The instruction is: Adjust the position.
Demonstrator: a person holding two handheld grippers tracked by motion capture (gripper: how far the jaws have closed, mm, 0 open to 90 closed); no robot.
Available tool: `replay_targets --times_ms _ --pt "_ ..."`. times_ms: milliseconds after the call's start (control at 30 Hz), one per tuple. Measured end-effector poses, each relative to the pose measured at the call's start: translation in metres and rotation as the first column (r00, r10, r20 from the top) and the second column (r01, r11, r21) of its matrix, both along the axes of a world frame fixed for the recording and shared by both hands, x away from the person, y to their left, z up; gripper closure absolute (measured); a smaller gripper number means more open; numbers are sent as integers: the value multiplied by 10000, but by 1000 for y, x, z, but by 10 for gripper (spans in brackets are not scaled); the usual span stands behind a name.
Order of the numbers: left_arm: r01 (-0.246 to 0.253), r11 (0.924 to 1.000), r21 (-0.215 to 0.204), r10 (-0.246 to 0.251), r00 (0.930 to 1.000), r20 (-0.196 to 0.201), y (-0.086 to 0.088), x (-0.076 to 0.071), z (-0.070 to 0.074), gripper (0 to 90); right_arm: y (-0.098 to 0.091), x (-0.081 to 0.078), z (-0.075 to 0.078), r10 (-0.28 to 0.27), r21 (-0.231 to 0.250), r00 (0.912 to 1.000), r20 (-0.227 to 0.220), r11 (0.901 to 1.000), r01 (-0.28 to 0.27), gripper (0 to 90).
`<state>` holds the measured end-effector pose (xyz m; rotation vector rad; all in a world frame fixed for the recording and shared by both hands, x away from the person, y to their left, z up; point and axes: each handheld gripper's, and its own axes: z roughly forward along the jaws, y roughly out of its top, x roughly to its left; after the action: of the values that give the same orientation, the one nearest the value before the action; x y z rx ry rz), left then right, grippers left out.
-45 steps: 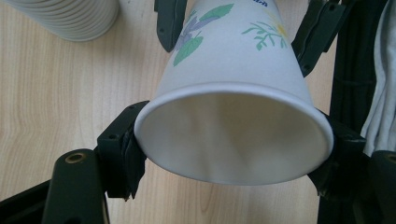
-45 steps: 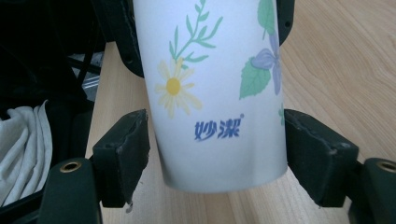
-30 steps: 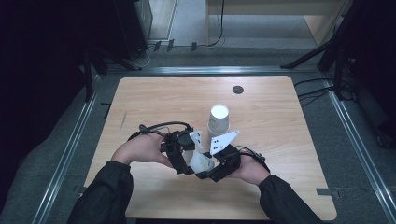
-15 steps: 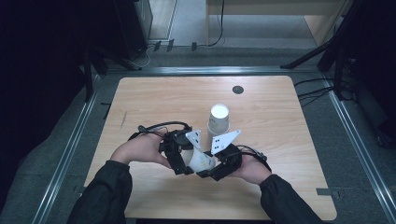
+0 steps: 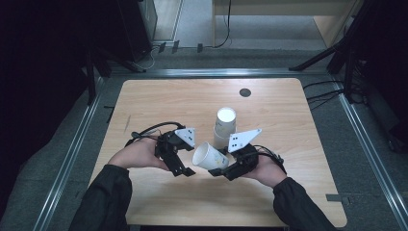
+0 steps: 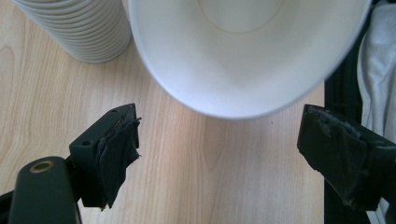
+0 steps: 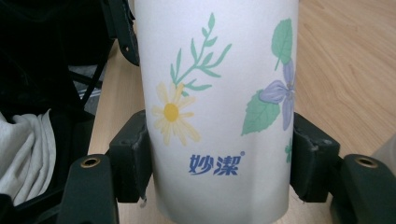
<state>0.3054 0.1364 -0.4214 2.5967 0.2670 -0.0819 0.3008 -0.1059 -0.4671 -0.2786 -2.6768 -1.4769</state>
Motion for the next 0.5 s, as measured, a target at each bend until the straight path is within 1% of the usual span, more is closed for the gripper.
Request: replay_targets --times_ms 33,67,100,133,167,200,233,267,300,333,367,400,433,467,500 --pt "-83 9999 -134 82 10000 -56 2 0 -1 130 -2 0 1 -105 52 9999 -45 9999 106 340" --pt "-241 9990 -375 240 9997 -46 6 -1 -2 130 -3 0 2 -94 60 10000 -31 9999 94 340" --pt "-241 9990 -375 240 9997 -46 6 -1 -2 130 -4 0 2 -94 86 10000 -18 9999 94 340" --pt "-305 9985 -464 302 9995 -69 8 -1 -2 130 -4 0 2 -127 107 9999 -20 9999 127 340" --pt "-540 9949 -853 529 9985 -150 13 -1 -3 130 -5 0 3 -135 126 9999 -44 9998 136 341" --pt "-540 9949 -853 529 9985 -150 13 -1 -3 130 -5 0 3 -120 158 9999 0 9998 120 340" --pt "-632 9923 -1060 613 9979 -218 15 -1 -4 130 -5 0 3 -120 158 9999 0 9998 120 340" --pt "-821 9875 -1344 782 9964 -342 19 -1 -6 137 -6 0 4 -170 229 9999 -27 9996 171 341" --pt "-906 9846 -1498 849 9954 -439 21 -1 -7 144 -7 0 4 -173 243 9998 -20 9996 173 340" --pt "-906 9846 -1498 849 9954 -439 21 -1 -7 143 -7 0 4 -173 243 9998 -20 9996 173 340" --pt "-980 9812 -1663 915 9947 -458 22 -2 -8 143 -7 0 5 -183 280 9998 -38 9994 184 340" --pt "-1059 9767 -1869 990 9940 -457 24 -2 -10 143 -8 0 5 -214 331 9998 -23 9992 214 340" --pt "-1146 9723 -2036 1040 9926 -620 26 -2 -10 143 -9 0 6 -219 322 9998 -43 9992 221 340" --pt "-1270 9652 -2284 1142 9911 -683 27 -3 -12 143 -9 0 6 -219 322 9998 -43 9992 221 340" --pt "-1356 9612 -2403 1239 9903 -630 28 -3 -12 143 -9 0 6 -221 360 9998 -10 9991 221 340"
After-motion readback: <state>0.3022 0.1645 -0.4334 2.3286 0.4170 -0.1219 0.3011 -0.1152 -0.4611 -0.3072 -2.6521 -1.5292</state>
